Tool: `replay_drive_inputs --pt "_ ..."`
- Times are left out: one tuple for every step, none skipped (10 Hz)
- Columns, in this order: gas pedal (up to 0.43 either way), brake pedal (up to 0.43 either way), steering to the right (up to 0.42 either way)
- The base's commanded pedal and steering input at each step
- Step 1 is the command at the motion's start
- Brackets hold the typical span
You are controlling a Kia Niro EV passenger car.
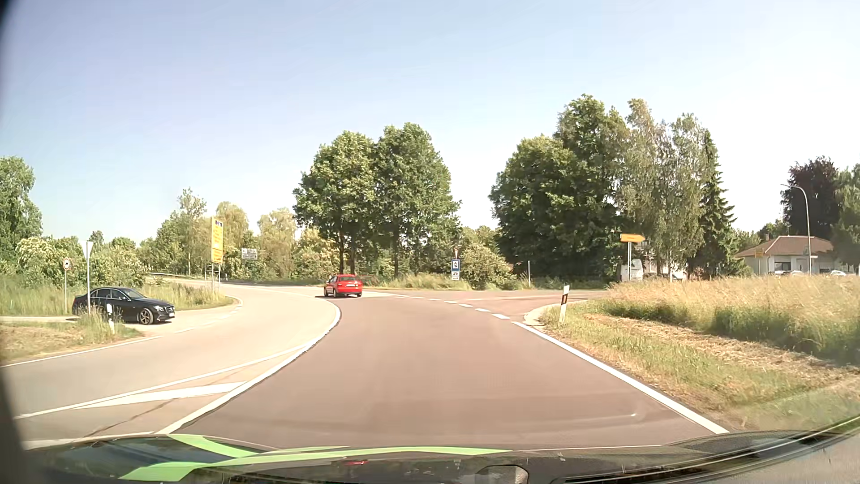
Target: Follow the waypoints while adhering to traffic rules and regulations
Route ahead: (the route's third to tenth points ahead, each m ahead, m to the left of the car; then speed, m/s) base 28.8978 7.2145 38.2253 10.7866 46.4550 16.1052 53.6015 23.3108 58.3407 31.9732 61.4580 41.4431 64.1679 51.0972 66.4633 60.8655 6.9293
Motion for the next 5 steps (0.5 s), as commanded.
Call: replay_drive_inputs --pt "0.280 0.000 0.005" --pt "0.280 0.000 -0.009" --pt "0.280 0.000 -0.019" --pt "0.280 0.000 -0.025" --pt "0.280 0.000 -0.030"
